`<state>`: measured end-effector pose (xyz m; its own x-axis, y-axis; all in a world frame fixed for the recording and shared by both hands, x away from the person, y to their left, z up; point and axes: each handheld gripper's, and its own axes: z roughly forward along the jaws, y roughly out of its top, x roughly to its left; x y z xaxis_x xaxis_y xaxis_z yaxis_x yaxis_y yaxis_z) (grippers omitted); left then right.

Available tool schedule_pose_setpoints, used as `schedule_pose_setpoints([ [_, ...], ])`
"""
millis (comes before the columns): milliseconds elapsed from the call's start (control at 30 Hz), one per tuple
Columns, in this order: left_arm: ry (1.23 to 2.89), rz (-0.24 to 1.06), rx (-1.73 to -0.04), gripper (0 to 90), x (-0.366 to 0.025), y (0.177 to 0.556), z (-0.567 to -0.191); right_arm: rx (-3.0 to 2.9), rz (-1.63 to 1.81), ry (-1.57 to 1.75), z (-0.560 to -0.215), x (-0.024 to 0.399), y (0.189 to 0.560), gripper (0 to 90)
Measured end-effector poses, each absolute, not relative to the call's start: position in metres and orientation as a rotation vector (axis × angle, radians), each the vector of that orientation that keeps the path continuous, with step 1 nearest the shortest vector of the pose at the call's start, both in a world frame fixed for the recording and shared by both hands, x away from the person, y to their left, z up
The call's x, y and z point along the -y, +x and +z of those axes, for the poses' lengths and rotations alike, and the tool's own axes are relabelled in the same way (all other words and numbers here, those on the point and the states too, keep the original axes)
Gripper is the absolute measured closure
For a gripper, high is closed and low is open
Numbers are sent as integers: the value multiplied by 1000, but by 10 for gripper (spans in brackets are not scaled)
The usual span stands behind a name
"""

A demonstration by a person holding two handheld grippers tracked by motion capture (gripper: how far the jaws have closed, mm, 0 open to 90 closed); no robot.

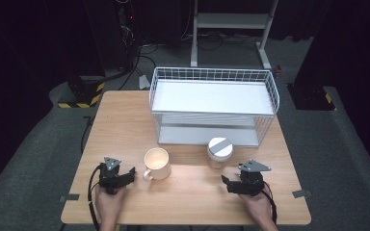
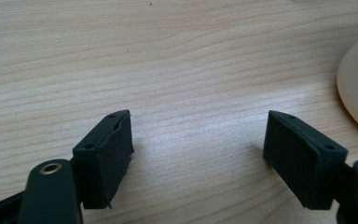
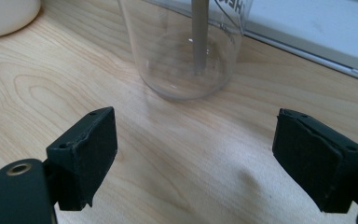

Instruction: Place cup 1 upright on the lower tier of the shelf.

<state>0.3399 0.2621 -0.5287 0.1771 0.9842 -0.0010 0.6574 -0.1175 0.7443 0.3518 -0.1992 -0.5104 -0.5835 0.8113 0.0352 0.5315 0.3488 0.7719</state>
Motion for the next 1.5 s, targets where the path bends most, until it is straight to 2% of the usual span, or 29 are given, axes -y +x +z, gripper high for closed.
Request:
schedule_pose_setpoints([
  [1500, 1857, 690, -1546, 230, -261, 340, -529, -2224, 1094, 1153, -504, 158, 398, 138],
])
